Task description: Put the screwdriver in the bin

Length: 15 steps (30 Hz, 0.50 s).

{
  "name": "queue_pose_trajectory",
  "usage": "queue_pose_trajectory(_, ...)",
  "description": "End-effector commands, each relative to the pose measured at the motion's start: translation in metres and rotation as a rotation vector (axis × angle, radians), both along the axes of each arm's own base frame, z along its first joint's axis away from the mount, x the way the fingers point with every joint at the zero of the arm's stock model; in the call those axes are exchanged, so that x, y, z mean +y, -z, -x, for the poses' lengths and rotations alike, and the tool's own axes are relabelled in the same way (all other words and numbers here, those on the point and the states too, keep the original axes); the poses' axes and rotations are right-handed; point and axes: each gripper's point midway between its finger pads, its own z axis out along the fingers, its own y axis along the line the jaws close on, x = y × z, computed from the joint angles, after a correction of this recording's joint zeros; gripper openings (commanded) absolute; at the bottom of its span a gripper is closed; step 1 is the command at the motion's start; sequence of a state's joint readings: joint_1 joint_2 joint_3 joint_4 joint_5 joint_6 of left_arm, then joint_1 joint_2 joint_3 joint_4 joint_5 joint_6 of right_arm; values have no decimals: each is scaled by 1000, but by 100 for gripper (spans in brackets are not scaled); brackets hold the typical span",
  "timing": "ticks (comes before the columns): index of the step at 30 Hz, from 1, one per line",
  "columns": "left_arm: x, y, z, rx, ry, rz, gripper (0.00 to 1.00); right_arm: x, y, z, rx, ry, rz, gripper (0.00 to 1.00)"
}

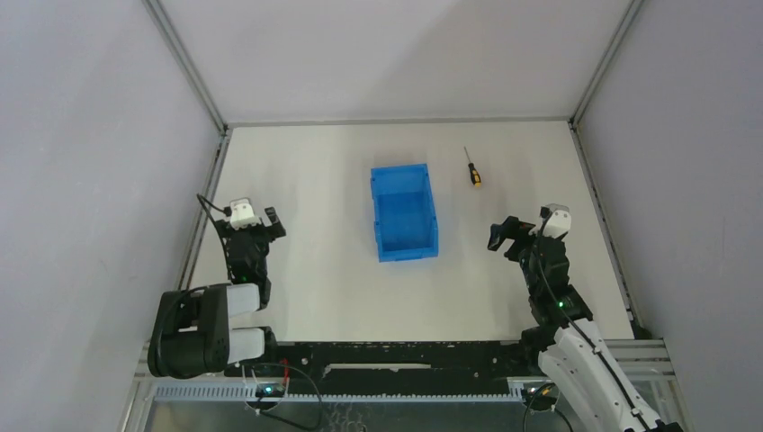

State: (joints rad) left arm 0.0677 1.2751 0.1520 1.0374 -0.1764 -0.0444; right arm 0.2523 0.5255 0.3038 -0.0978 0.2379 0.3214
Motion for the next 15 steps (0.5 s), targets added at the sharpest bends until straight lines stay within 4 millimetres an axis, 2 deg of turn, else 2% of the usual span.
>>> queue_pose_trajectory(1,0,-27,-11,-78,4,-20,100,5,-26,-8,-64,0,-36,100)
queue_pose_trajectory(4,1,-27,-11,-78,3,-20,100,12,-30,-13,-35,-34,-39,100)
queue_pose_trajectory(6,0,-28,-11,-78,4,-20,100,17,-39,-20,-1,-58,-22,100)
queue_pose_trajectory(7,1,-27,-10,-78,3,-20,100,18,-55,-28,-1,-53,-13,100)
queue_pose_trajectory(8,1,-27,-10,-78,4,-20,100,19,-53,-32,42,-55,7,100)
queue_pose_trajectory(9,1,-27,-10,-78,3,-20,100,19,-70,-41,50,-52,19,100)
queue_pose_trajectory(11,1,-27,-10,-78,2,-20,100,23,-84,-58,104,-57,43,100)
queue_pose_trajectory(15,0,-27,-10,-77,3,-20,100,22,-96,-107,238,-37,86,100)
